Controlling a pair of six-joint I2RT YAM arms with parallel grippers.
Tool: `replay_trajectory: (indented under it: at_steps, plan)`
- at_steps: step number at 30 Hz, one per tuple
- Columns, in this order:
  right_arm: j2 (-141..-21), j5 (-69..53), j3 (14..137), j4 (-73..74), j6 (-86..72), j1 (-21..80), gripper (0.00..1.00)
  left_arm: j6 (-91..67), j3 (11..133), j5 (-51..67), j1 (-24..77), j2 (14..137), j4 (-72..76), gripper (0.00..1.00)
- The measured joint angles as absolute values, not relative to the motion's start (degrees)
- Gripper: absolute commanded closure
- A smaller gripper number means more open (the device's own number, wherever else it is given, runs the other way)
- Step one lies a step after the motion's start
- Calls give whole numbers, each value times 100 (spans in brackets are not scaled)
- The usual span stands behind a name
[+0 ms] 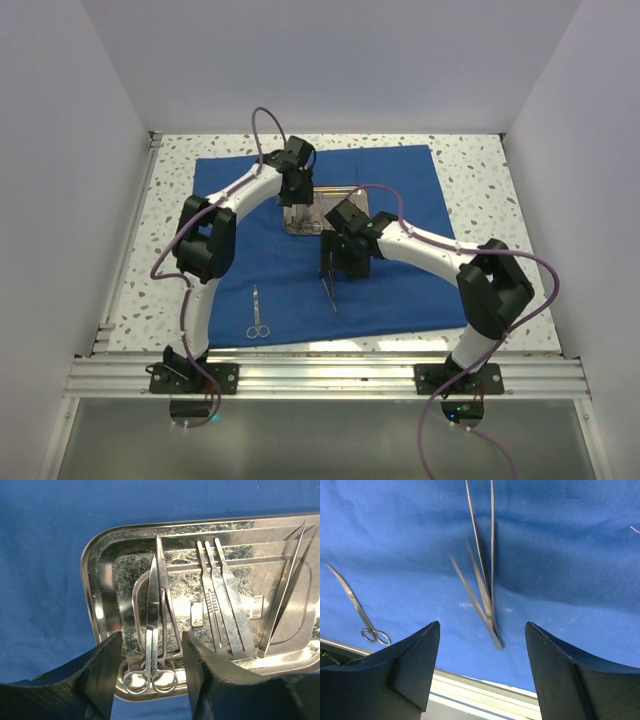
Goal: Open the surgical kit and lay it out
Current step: Place the medical item in the surgical kit, then pick up the medical item from the container.
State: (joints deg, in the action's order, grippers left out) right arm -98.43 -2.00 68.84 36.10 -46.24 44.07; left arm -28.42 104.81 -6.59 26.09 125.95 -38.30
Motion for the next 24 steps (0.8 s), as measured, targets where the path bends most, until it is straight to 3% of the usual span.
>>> replay_trajectory:
  at_steps: [5, 15, 18, 22, 24]
  plan:
    - [-9539, -99, 6890, 3782, -4600, 4407, 26, -2790, 10481, -711, 2694, 12790, -3822, 53]
    - [-7745, 405, 6910, 4584, -4536, 4307, 24, -2779, 10575, -926, 2703, 13063, -3809, 67]
    - [-7406, 519, 6910, 4827, -4532, 4104, 23, -2801, 10718, -969, 2711, 13152, -3892, 76]
    - [-7150, 530, 6888, 5041, -4493, 3677, 23, -2840, 10709, -1072, 2733, 13163, -3907, 97]
    - [-7081, 515, 6864, 5100, -4447, 3426, 23, -2867, 10672, -1076, 2751, 13161, -3874, 100]
